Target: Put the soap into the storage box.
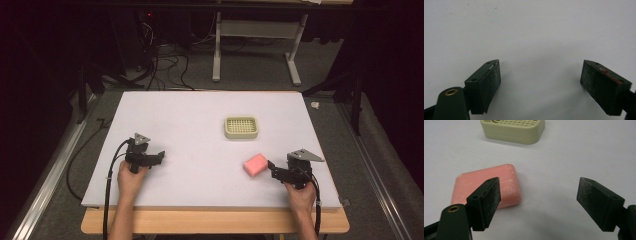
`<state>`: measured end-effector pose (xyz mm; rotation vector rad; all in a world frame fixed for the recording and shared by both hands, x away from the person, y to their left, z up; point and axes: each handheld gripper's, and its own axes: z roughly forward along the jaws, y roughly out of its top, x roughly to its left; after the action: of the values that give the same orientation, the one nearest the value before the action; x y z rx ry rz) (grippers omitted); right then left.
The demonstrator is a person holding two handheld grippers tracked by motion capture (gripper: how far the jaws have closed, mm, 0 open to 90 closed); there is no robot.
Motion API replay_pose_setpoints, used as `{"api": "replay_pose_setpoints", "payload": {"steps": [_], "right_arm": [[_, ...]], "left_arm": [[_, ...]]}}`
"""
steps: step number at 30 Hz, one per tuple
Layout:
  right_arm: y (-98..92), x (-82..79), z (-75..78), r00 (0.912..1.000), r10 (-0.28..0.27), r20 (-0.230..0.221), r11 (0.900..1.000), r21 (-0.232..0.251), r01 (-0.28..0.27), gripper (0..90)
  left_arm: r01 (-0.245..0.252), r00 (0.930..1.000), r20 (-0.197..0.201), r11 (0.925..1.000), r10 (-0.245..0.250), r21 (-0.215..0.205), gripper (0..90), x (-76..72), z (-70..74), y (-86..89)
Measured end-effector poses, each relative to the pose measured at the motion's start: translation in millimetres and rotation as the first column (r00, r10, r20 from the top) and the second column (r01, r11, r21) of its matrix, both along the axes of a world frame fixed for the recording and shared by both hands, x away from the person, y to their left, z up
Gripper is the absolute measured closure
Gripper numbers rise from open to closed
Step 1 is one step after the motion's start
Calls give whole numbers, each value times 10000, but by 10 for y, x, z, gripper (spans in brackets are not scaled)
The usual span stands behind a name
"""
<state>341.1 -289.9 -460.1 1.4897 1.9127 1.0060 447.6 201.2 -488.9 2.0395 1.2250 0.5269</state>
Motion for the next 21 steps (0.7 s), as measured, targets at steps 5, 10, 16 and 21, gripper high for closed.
{"api": "replay_pose_setpoints", "payload": {"steps": [5,10,16,21], "right_arm": [[77,-22,5,9996,285,-11,9996,-59,-285,188],[142,-21,10,9990,452,-24,9989,-109,-453,186],[257,-13,33,9960,890,31,9958,-205,-889,183],[331,11,34,9944,1054,8,9942,-228,-1054,174]], "left_arm": [[-3,10000,1,10000,3,-3,169,0,0,0],[-5,10000,1,10000,5,-6,169,0,0,0],[-4,10000,-1,10000,4,-8,170,0,0,0],[-3,10000,0,10000,3,-6,170,0,0,0]]}}
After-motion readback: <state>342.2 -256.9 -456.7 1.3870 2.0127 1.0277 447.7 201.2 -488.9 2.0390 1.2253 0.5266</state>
